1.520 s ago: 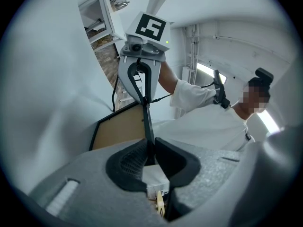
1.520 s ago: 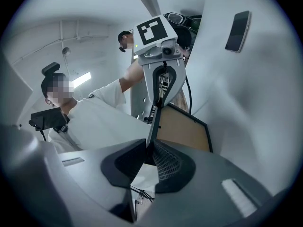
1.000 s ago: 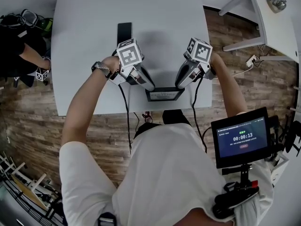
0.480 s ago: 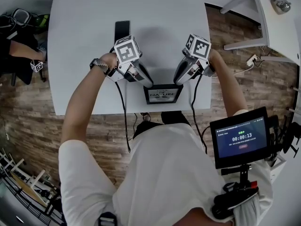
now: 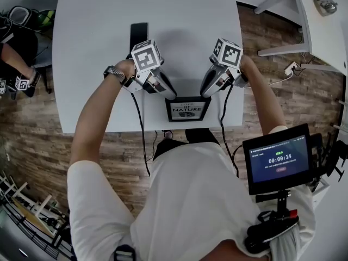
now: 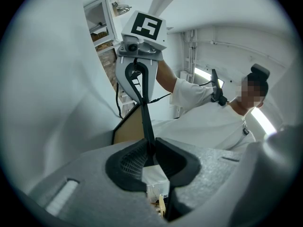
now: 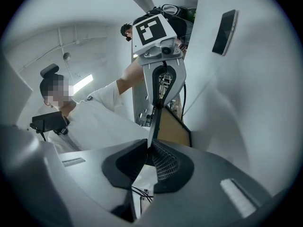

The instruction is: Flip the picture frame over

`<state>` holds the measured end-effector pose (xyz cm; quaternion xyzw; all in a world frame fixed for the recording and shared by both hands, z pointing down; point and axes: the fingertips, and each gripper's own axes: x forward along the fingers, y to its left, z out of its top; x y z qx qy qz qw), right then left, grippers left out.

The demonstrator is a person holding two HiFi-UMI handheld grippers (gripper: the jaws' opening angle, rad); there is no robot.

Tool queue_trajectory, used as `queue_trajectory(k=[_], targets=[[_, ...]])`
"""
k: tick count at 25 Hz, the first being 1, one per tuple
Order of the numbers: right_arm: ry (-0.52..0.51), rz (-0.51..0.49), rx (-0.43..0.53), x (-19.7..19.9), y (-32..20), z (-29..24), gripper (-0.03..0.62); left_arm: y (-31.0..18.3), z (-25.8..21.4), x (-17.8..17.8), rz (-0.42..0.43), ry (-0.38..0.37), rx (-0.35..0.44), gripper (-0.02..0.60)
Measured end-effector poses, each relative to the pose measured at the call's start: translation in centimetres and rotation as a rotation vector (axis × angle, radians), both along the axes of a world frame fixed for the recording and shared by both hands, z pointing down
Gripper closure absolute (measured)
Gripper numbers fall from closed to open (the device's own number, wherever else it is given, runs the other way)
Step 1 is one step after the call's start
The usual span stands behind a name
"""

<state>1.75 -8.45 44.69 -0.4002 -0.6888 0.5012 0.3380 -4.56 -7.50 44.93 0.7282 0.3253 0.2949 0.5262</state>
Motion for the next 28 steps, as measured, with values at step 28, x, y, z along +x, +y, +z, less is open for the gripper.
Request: queue_trajectory(k=[28], targets=[[0.052, -0.051, -0.119, 1.3, -5.7, 8.0, 0.592, -5.5, 8.9, 1.8, 0.025, 0.003, -0.154, 0.531]])
